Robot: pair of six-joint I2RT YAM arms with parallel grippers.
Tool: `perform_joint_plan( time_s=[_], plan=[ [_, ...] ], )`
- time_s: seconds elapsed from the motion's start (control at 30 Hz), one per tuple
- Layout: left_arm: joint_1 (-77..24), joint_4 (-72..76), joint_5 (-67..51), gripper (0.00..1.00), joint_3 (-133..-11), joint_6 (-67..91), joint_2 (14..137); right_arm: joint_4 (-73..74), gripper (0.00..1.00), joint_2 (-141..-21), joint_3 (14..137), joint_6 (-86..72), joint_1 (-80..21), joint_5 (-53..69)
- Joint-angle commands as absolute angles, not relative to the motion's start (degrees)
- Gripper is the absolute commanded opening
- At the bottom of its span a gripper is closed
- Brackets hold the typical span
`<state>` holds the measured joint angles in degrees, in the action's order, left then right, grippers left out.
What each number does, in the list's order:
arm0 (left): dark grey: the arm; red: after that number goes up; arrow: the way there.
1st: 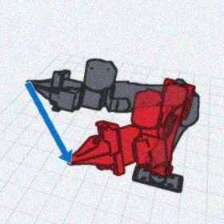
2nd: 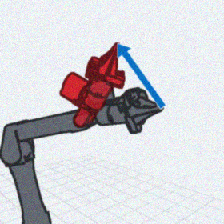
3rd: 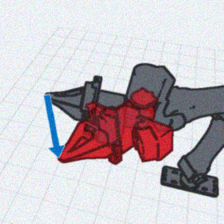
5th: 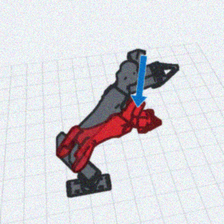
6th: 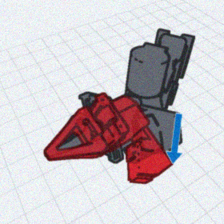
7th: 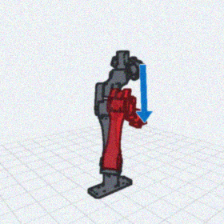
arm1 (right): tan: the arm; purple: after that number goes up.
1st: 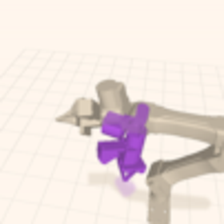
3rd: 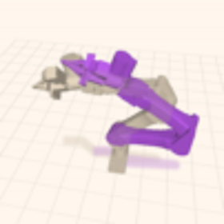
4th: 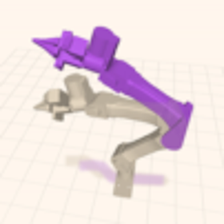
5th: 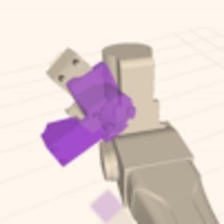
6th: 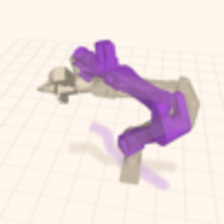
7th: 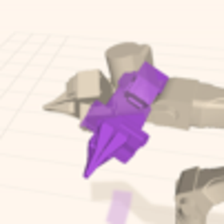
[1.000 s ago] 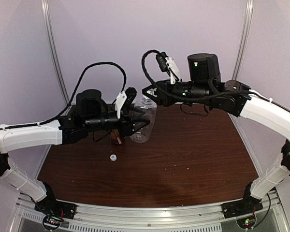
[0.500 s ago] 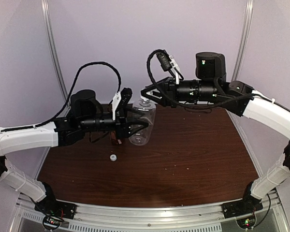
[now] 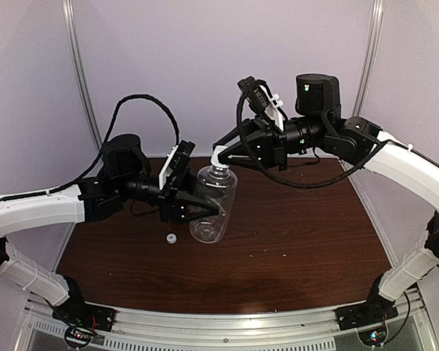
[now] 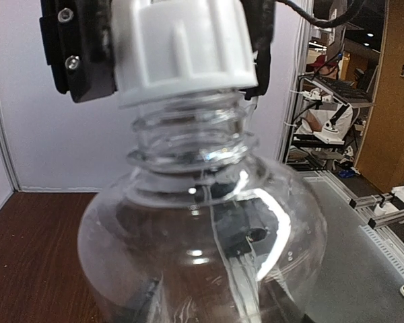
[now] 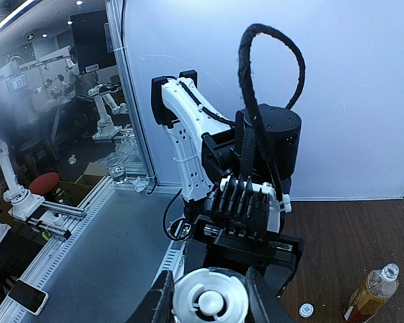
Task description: Unscrew the bottle caps
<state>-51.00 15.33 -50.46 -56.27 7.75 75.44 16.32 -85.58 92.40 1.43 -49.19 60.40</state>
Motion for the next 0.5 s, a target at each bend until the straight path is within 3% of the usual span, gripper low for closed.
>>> perform_joint_plan(
  time_s=[0.0,0.23,0.47],
  plan=[
    [-50.89,21.45,-55.95,0.23,-57.89,7.85,73.88,18.22,0.32,-86.16,93.87,2.06,-47.64,64.62],
    [-50.88,21.59,-53.80,0.23,-57.70,7.62,74.46,18.02,0.33,-84.93,92.91,1.11,-47.64,62.40],
    [-50.89,23.05,-50.02,0.23,-57.88,9.06,75.54,18.02,0.42,-83.90,91.31,0.54,-47.69,58.81]
  ],
)
